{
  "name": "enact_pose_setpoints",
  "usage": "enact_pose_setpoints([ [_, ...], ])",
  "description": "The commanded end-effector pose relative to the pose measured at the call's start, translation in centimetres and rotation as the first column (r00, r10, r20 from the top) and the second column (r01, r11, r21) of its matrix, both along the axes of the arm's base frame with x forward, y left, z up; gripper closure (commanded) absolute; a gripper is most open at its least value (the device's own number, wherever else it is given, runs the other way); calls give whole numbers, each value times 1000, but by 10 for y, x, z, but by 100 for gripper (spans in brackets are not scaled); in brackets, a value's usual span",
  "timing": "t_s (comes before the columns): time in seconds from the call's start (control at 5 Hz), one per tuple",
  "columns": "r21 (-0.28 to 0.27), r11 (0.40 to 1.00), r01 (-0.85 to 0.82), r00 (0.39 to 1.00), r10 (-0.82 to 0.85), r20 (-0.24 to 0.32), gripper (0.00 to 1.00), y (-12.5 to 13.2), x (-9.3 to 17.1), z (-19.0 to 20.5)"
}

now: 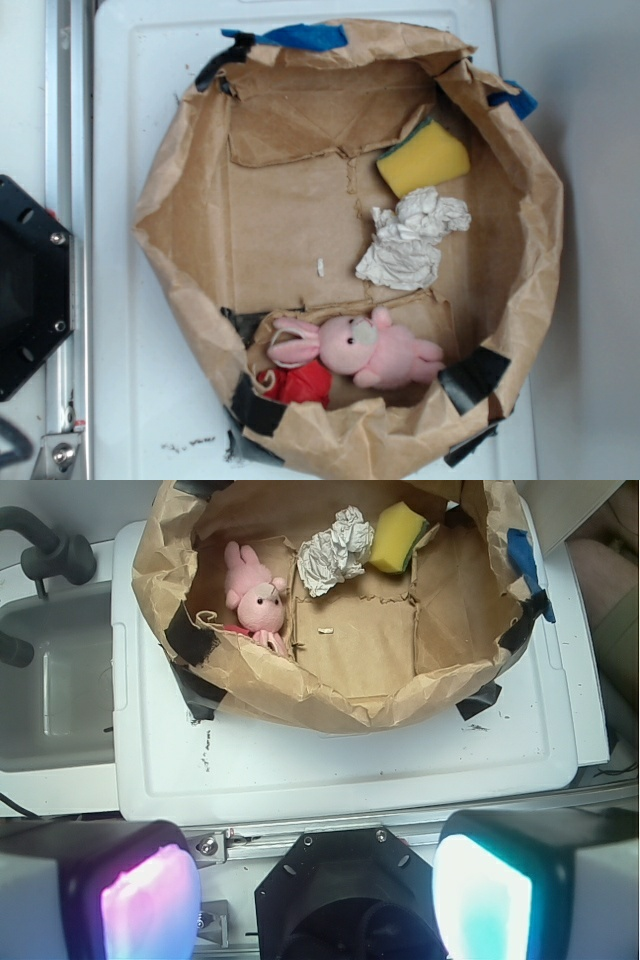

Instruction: Grab the green sponge.

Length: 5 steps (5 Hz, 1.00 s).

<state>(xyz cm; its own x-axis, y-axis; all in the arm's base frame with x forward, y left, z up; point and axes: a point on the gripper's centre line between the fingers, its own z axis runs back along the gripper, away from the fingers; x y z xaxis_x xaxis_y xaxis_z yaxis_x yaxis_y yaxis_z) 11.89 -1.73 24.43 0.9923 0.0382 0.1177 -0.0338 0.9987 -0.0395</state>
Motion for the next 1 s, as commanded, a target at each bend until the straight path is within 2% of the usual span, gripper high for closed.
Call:
enact_pose_setpoints([
  [0.0,0,1000,0,1000,0,0,0,0,0,0],
  [0.2,98,995,38,999,-35,-33,0,-4,31,-15],
  [0.4,107,994,32,998,-26,-62,0,-5,54,-17],
  [0.6,96,995,0,998,7,-67,0,0,70,-19],
  [0.8,17,991,-132,987,130,97,0,6,65,-29],
])
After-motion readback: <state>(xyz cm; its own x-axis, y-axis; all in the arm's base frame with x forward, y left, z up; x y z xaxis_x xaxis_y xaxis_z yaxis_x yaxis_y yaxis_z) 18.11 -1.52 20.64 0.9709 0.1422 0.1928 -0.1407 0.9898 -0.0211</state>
